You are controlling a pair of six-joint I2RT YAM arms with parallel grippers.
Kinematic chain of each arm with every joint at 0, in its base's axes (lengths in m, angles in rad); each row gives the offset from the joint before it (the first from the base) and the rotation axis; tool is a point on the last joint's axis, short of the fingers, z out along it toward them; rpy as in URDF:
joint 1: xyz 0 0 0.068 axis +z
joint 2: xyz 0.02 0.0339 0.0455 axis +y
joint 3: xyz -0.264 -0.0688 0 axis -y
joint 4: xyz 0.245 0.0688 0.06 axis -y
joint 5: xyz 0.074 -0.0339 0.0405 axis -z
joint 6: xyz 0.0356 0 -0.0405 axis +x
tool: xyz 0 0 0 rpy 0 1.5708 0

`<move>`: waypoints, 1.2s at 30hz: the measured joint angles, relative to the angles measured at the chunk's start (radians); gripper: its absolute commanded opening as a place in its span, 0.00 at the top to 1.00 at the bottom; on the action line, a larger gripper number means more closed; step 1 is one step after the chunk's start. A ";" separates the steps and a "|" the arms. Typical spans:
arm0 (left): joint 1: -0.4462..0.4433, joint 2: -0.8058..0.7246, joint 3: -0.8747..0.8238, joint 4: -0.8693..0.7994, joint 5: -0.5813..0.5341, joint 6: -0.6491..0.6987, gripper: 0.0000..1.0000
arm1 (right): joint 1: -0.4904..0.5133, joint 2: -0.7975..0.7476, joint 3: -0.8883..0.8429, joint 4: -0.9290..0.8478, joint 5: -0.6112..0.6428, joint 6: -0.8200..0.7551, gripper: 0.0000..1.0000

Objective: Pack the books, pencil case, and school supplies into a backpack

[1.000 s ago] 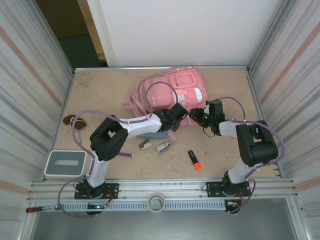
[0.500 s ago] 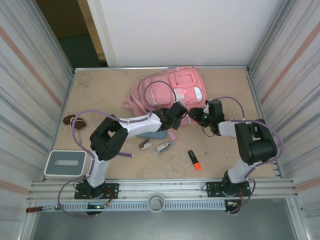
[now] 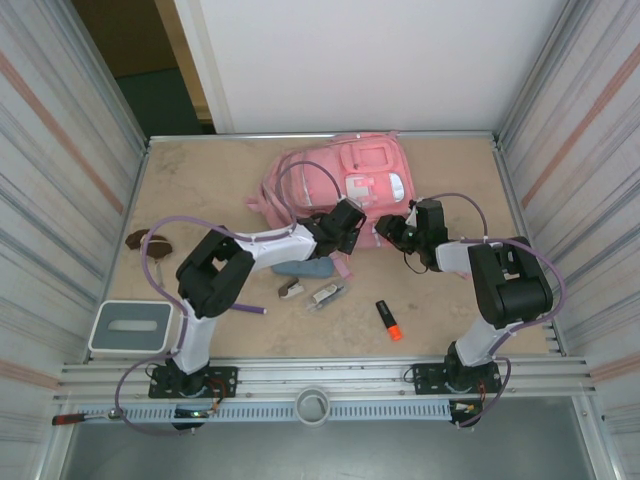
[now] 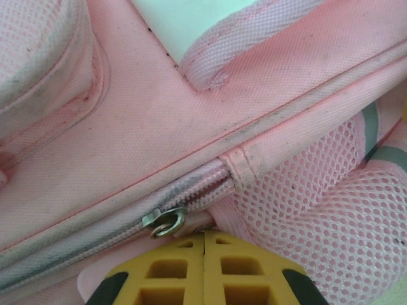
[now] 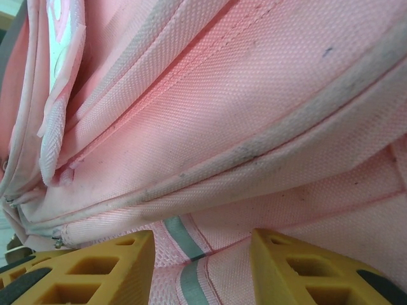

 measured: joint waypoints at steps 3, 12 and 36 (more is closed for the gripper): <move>0.000 -0.025 -0.038 0.030 0.001 0.000 1.00 | -0.001 0.000 0.000 0.000 -0.002 0.000 0.58; 0.025 -0.105 -0.080 0.042 0.008 0.004 1.00 | -0.007 0.000 -0.007 0.011 -0.012 0.000 0.58; 0.045 -0.063 -0.038 0.054 0.077 -0.015 0.61 | -0.009 0.004 -0.007 0.015 -0.018 0.000 0.58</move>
